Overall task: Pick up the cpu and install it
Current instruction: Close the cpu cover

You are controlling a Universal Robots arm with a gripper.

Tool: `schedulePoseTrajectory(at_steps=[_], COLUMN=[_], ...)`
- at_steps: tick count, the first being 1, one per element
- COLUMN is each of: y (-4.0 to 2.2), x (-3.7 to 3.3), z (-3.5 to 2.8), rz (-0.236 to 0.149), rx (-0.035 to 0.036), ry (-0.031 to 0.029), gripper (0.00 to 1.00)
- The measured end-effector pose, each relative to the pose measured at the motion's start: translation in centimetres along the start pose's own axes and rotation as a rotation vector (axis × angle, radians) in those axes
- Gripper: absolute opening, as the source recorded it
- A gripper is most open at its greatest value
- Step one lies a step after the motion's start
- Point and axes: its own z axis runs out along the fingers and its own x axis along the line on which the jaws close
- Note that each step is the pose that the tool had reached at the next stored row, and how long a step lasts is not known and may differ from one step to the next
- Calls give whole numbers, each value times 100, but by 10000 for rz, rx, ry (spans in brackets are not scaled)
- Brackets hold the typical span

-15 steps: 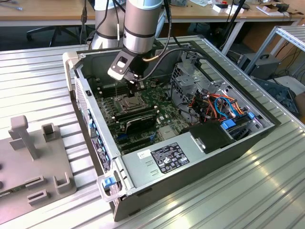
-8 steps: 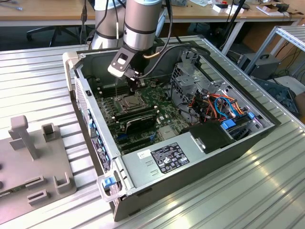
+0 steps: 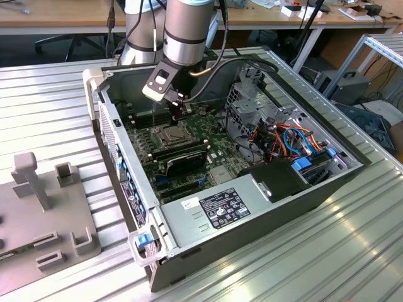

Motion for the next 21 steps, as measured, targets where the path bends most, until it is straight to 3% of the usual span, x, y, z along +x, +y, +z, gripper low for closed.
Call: schedulePoseTrajectory(at_steps=[7,11,17,21], y=[0,2,64,72], x=[0,0,-2,-2], z=[-3,-40,-39,-39], rz=[0,1,0,0], rx=[1,-1,-1,0], ry=[-5,-1,-3,-3], gripper=[11,11,11,11])
